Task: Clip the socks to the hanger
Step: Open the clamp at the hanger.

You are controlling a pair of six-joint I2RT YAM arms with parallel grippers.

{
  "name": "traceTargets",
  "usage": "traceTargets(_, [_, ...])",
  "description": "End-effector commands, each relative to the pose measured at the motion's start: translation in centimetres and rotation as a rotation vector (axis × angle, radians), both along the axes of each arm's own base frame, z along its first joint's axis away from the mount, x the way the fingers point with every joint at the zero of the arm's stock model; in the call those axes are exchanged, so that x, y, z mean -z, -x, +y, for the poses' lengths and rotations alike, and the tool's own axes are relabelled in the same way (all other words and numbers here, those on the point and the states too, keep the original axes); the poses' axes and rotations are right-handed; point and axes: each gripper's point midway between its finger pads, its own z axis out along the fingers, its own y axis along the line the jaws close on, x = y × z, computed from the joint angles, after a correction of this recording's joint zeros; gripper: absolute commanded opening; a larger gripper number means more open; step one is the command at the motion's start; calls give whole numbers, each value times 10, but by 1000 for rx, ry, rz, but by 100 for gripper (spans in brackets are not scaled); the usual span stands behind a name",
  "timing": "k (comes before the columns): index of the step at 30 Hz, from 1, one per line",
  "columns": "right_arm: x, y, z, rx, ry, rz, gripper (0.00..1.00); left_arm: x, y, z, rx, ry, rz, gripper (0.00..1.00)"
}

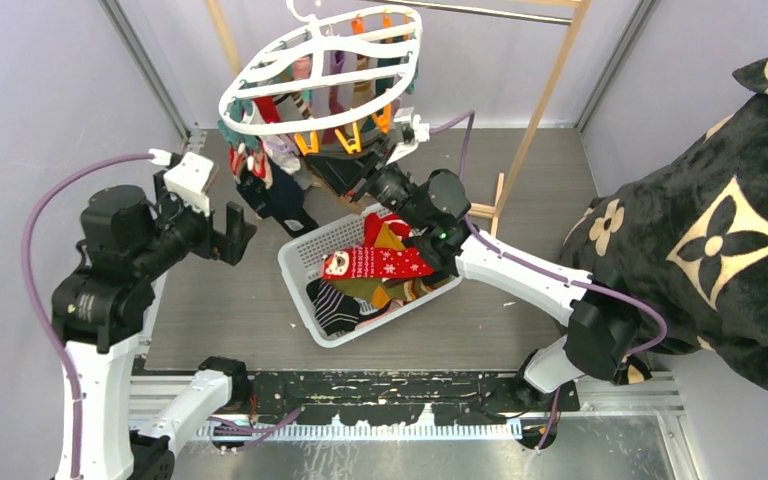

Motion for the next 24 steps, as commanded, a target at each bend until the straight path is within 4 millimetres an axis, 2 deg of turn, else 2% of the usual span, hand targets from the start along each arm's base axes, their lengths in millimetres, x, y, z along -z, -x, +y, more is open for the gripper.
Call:
traceTargets(1, [-32,-1,-10,217,-25,-109,11,-34,37,-20,102,120,-6,89])
traceTargets(4, [-36,1,-1,259,-16,-123,12,-60,45,-33,145,214,-22,89])
traceTargets(7, [-37,4,10,277,7,-137,12,-90,43,-50,188,349,-51,89])
traceTargets(13, [-37,10,26,296,30,-153,13,-139,12,-77,240,600,-90,87])
traceTargets(19, [-35,11,29,304,45,-152,14,-159,-21,-90,264,714,-107,86])
traceTargets(24, [-34,13,32,284,44,-150,15,-159,-41,-94,244,760,-73,82])
